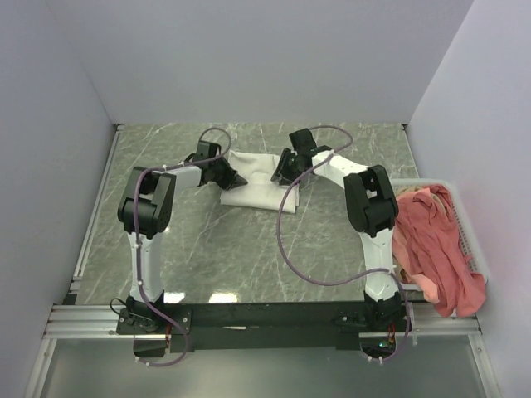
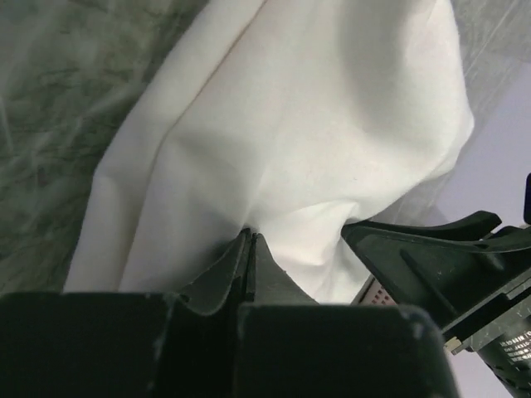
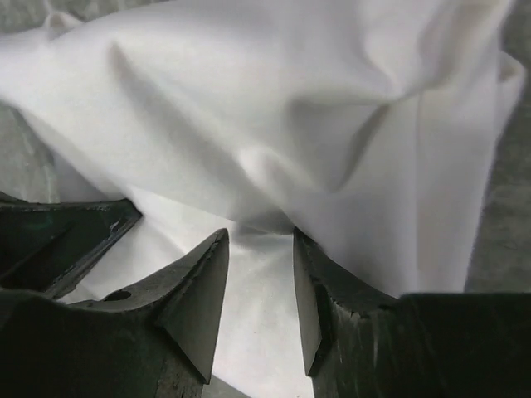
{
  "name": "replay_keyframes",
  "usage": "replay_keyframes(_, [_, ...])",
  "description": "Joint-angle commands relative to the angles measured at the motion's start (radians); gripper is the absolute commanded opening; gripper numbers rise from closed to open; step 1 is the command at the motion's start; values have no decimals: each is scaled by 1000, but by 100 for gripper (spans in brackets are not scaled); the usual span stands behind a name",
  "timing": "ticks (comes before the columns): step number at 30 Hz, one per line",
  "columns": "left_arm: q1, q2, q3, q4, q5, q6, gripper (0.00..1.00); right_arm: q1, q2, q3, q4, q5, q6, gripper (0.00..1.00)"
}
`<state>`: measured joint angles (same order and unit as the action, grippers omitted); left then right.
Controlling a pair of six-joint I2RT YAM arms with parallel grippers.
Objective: Fold and stack the t-shirts
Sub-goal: Fold the tshirt
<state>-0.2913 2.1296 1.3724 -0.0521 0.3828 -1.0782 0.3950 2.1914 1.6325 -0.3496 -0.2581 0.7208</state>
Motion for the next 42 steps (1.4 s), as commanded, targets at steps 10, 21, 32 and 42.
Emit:
replay_keyframes(10, [-40, -132, -219, 11, -101, 3, 2, 108, -13, 23, -213, 413, -162, 45])
replay_keyframes(21, [-112, -493, -617, 83, -116, -23, 1, 229, -272, -414, -74, 387, -136, 45])
replay_keyframes(32, [-144, -760, -598, -63, -185, 61, 4, 245, -567, -582, 1, 330, -153, 45])
replay_keyframes(42, [-146, -387, -288, 44, 11, 129, 1, 78, -535, -594, 190, 39, -61, 42])
